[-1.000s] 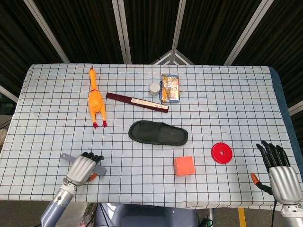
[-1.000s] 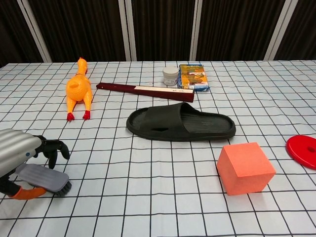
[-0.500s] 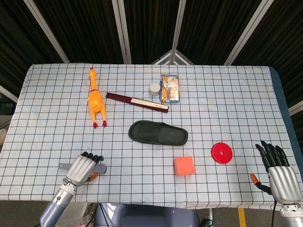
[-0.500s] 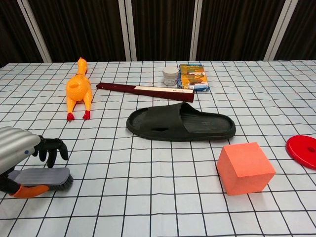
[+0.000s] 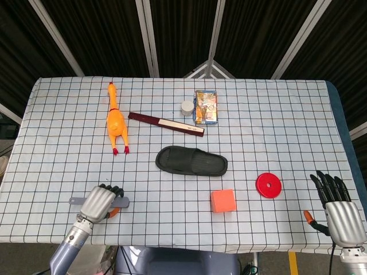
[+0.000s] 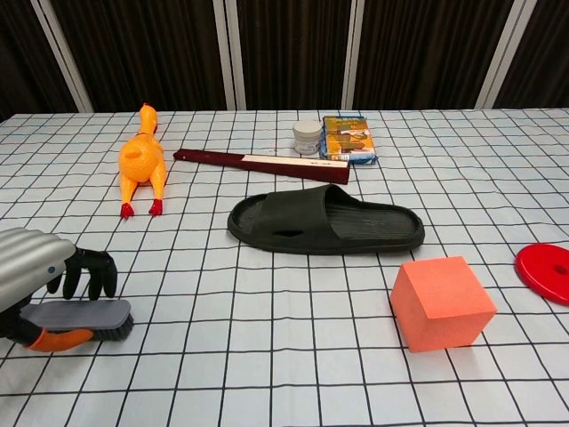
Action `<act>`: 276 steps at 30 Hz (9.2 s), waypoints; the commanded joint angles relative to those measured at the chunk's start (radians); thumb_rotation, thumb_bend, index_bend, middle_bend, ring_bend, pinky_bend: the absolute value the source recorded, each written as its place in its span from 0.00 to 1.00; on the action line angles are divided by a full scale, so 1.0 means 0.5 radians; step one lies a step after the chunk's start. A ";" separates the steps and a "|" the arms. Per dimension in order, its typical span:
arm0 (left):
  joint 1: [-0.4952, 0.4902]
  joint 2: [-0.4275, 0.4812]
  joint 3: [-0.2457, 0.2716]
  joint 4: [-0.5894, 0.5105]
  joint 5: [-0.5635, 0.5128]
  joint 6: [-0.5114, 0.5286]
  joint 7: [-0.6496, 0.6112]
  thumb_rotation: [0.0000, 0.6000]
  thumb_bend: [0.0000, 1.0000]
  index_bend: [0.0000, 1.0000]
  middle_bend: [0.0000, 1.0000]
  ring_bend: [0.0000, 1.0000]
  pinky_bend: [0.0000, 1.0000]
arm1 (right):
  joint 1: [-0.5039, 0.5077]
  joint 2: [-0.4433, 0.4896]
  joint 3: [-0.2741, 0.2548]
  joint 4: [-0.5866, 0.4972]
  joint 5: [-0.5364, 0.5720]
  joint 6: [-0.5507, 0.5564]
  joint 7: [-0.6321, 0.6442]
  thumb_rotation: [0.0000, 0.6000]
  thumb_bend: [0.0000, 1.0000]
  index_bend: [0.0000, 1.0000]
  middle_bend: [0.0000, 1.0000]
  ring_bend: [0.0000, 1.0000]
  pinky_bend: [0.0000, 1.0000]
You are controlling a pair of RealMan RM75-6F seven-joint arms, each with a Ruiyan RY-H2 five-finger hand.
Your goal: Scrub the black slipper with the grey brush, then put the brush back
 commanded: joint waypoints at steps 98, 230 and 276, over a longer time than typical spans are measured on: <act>-1.383 -0.087 -0.566 0.028 -1.346 -0.590 0.432 1.00 0.58 0.51 0.64 0.58 0.56 | 1.957 -1.000 0.140 0.104 1.792 -1.354 -2.178 1.00 0.78 0.00 0.02 0.00 0.10; -1.698 -0.701 -0.664 0.909 -0.914 -0.803 -0.496 1.00 0.57 0.52 0.65 0.58 0.56 | 2.161 -0.863 -0.170 -0.123 1.911 -1.077 -1.998 1.00 0.78 0.00 0.02 0.00 0.10; -1.540 0.666 -0.344 -1.104 -1.903 -0.630 0.587 1.00 0.58 0.52 0.65 0.58 0.56 | 1.606 -0.284 -0.411 -0.896 1.130 0.043 -1.927 1.00 0.78 0.00 0.00 0.00 0.01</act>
